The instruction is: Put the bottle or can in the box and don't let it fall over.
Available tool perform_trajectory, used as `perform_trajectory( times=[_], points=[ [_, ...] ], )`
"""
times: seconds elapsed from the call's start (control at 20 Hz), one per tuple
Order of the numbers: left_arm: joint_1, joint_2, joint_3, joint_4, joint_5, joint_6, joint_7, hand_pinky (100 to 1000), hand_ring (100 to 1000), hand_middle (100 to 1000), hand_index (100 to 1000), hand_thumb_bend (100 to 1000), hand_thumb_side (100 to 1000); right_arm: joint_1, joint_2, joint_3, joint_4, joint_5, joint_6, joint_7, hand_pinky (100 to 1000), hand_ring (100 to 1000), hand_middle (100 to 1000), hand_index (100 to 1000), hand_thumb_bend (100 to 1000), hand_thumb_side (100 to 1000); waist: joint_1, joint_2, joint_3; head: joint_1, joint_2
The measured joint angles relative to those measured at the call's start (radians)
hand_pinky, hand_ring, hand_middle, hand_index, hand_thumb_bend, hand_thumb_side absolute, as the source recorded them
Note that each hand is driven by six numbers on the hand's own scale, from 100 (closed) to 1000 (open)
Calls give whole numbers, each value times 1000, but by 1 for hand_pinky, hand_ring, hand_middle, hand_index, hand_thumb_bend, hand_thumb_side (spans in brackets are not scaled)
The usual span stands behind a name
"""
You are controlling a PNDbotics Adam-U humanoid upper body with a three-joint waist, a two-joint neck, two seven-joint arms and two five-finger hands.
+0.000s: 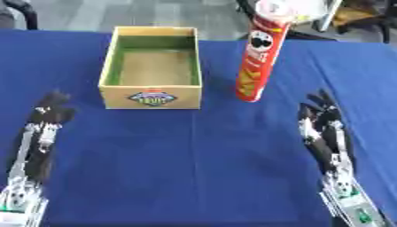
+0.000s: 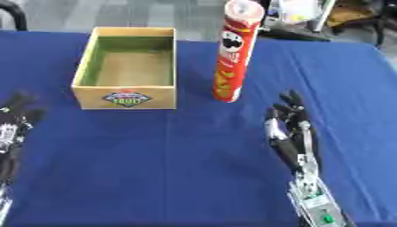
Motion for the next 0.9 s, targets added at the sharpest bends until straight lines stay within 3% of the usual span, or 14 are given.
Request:
perform_trajectory(
  times=[0.4, 0.9],
  points=[
    [2, 0, 0, 0, 0, 0, 0, 874, 793, 831, 952, 414, 759, -30, -33, -17, 0, 50, 39, 52, 850, 907, 934, 1000, 408, 363, 0, -3, 2, 0, 0],
    [6, 0, 0, 0, 0, 0, -1, 874, 793, 833, 952, 414, 760, -144, -173, -21, 8, 109, 119, 101, 838, 911, 941, 1000, 456, 345, 0, -7, 9, -3, 0]
  ],
)
